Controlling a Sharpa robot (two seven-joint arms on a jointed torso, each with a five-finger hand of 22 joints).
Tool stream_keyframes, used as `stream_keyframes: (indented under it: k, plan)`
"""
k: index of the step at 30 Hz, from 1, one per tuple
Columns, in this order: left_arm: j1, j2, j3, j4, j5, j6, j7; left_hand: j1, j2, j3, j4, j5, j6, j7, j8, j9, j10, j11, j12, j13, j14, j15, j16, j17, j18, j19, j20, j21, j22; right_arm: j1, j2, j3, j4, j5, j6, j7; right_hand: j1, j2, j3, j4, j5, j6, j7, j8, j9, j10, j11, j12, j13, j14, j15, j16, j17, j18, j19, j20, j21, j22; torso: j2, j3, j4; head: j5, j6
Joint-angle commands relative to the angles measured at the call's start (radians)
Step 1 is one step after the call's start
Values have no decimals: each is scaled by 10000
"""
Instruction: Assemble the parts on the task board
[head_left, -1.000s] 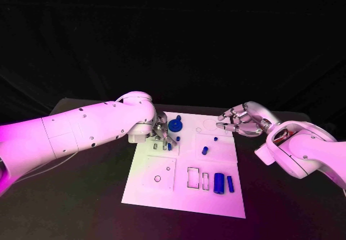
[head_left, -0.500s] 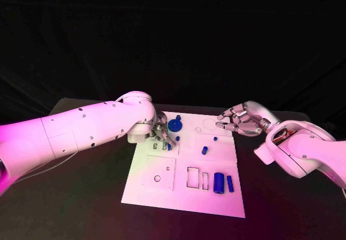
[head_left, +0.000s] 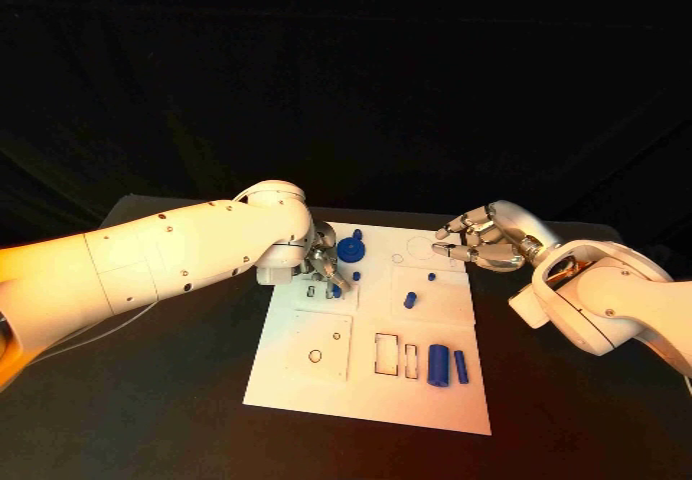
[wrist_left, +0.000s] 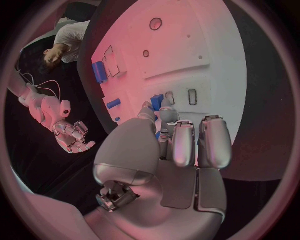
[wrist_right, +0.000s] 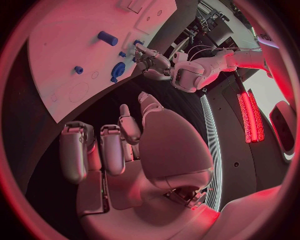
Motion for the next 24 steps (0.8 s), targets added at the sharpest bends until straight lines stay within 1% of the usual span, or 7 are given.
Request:
stream_keyframes:
  k: [1, 7, 14, 19, 21, 23, 24]
  plan:
    - [-15, 28, -11, -7, 122, 186, 107, 220, 42, 221, -77, 24, -103, -8, -42, 19, -97, -14, -74, -39, 358, -96, -52, -2, -191, -15, 23, 37, 18, -7, 9, 1, -2, -77, -14, 64, -27, 82, -41, -18, 63, -68, -13, 60, 9, -39, -42, -50, 0, 660, -70, -23, 862, 71, -49, -32, -61, 1415, 0, 0, -11, -2, 2]
    - [-15, 16, -11, -2, 157, 143, 125, 426, -84, 700, -182, 29, -144, -9, -106, 11, -152, -18, -215, -160, 354, -95, -70, -4, -189, -33, 21, 36, 19, -7, 4, 1, 2, -64, -15, 65, -27, 82, -41, -18, 63, -68, -13, 60, 9, -39, -42, -50, 0, 660, -70, -23, 862, 71, -49, -32, -61, 1415, 3, 0, -11, -13, 4]
    - [-15, -16, -10, 13, 215, 3, 159, 973, -393, 1870, -571, 36, -217, -19, -223, -16, -260, -34, -486, -363, 356, -120, -78, 15, -184, -54, 0, 31, 20, -7, 7, 1, -3, -61, -25, 73, -22, 88, -38, -21, 78, -70, -13, 65, 13, -30, -43, -43, 7, 660, -71, -25, 861, 74, -55, -33, -72, 1408, 8, 0, -6, -18, -5]
    - [-15, -88, -8, 48, 330, -192, 208, 1084, -933, 3230, -860, 43, -245, -4, -233, 24, -243, 30, -661, -493, 372, -136, -56, 63, -190, -62, 20, 32, 33, -10, 14, 1, -14, -61, -34, 80, -22, 88, -38, -21, 78, -70, -13, 65, 13, -30, -43, -43, 7, 660, -71, -25, 861, 74, -55, -33, -72, 1408, 4, 5, -2, -2, -6]
    - [-15, -160, -6, 85, 491, -348, 240, 846, -1414, 4496, -1047, 47, -250, 6, -137, 140, -140, 72, -719, -544, 385, -100, -44, 94, -184, -62, 29, 40, 55, -11, 14, 1, -18, -61, -46, 83, -22, 88, -38, -21, 78, -70, -13, 65, 13, -30, -43, -43, 7, 660, -71, -25, 861, 74, -55, -33, -72, 1408, 1, 3, -3, 8, -7]
    - [-15, -230, -4, 121, 639, -480, 264, 656, -1704, 5095, -1185, 39, -267, 39, -65, 221, -52, 32, -677, -508, 392, -83, -37, 111, -188, -57, 46, 49, 75, -11, 11, 1, -22, -59, -57, 86, -24, 90, -39, -20, 82, -71, -12, 67, 15, -29, -42, -43, 7, 659, -72, -30, 855, 75, -56, -34, -74, 1407, 0, 4, 1, 5, -10]
    - [-14, -280, -3, 148, 752, -580, 277, 406, -1992, 5581, -1300, 8, -292, 30, -6, 294, 12, 62, -647, -486, 396, -93, -38, 117, -196, -51, 64, 59, 94, -11, 9, 1, -26, -57, -63, 86, -25, 90, -39, -20, 82, -71, -12, 67, 15, -29, -42, -43, 7, 659, -72, -30, 854, 75, -56, -34, -74, 1407, 1, 2, 0, 7, -10]
